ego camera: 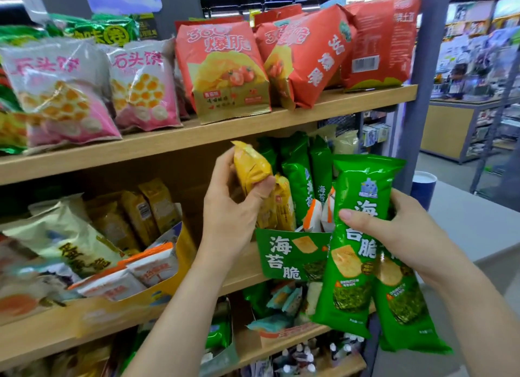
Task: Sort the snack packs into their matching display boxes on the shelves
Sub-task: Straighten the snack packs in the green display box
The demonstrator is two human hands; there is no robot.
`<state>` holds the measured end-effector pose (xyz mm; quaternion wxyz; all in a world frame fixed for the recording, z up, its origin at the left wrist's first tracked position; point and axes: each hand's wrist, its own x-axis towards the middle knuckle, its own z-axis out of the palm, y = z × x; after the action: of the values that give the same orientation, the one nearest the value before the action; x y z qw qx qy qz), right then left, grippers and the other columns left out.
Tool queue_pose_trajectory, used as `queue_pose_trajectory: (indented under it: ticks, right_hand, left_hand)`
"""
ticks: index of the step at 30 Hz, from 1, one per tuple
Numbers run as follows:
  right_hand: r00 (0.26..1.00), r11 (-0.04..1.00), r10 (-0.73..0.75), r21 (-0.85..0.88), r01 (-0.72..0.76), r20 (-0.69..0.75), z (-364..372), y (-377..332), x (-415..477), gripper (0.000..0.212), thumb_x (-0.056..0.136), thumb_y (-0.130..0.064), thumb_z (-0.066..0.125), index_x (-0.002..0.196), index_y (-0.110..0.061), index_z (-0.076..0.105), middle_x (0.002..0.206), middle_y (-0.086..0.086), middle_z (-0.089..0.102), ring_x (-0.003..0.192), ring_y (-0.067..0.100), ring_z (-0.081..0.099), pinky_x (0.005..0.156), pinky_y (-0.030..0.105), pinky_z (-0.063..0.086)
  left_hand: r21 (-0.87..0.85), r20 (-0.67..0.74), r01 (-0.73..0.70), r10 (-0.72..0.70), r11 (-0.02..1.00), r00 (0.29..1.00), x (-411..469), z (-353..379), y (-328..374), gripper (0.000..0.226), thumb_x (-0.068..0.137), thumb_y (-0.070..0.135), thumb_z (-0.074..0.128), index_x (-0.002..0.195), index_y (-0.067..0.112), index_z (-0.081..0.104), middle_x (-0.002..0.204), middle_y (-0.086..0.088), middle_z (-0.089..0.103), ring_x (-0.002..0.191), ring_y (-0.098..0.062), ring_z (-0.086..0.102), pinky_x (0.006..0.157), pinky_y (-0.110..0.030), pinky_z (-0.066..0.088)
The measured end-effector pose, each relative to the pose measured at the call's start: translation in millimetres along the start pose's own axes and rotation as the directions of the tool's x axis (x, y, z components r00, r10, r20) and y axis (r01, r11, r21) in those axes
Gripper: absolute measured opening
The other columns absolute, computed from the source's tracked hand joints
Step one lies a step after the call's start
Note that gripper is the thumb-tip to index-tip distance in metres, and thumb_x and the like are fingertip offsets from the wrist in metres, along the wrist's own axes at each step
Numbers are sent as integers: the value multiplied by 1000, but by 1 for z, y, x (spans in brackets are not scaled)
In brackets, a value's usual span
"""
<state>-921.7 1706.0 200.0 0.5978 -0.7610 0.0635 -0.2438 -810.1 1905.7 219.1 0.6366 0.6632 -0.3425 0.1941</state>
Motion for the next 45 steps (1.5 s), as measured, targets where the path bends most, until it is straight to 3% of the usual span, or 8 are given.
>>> queue_pose_trajectory:
  ticks: [6,11,17,20,27,35,41,45]
  right_hand:
    - [979,963,-188,213,167,82,30,-43,-8,73,29,-74,85,91,-37,75,90,-4,78,76,13,75,56,22,57]
    - [973,903,-229,372,213,-3,73,-38,0,78,36,-71,89,101,-30,72,103,-1,76,94,20,73,76,35,60]
    - [981,893,-193,419,163,30,123,-31,-6,79,32,-74,87,97,-31,73,101,-3,76,93,17,73,81,35,60]
    - [983,933,-178,324,156,39,139,-32,-11,94,30,-83,80,97,-18,68,93,-10,76,84,6,72,70,22,59]
    - [983,931,-163,342,124,89,155,-30,-15,47,63,-40,85,101,-18,66,90,-14,76,85,4,72,66,16,53]
    - [982,936,-116,347,57,149,159,-29,-15,52,68,-38,84,112,-24,62,100,-16,75,93,3,71,76,23,52]
    - [979,947,-97,318,35,182,178,-30,-15,57,68,-43,84,117,-22,62,104,-11,75,97,6,71,73,17,54]
    - [979,964,-102,261,54,176,181,-28,-21,57,62,-43,81,111,-23,61,98,-13,75,91,5,71,68,13,53]
  left_hand:
    - [-84,-166,-207,191,975,967,-16,-55,43,36,85,9,73,115,16,54,102,-14,67,94,-24,67,79,-30,55]
    - [115,-256,-212,236,970,937,-23,-122,56,44,82,4,76,114,27,58,102,4,64,89,0,61,76,-14,50]
    - [531,-302,29,158,847,940,-40,-172,22,46,86,11,74,120,25,47,98,19,60,92,9,59,74,-6,45]
    - [601,-254,152,7,785,967,-48,-177,5,68,84,22,76,134,41,33,95,8,66,84,-11,67,71,-30,55]
    - [947,-155,136,44,291,987,-44,-192,3,52,91,42,62,138,26,48,118,-5,58,110,-26,47,87,-37,44]
    - [739,-147,115,-8,663,989,-34,-220,4,40,96,8,56,132,25,58,119,4,58,113,-21,54,91,-36,49]
    - [978,-74,90,-90,190,993,-37,-222,-15,43,84,4,56,118,25,71,141,-17,47,121,-38,35,99,-51,39]
    - [984,-100,112,-89,142,991,-48,-220,-8,36,90,18,55,120,32,69,156,-13,30,134,-39,25,101,-59,30]
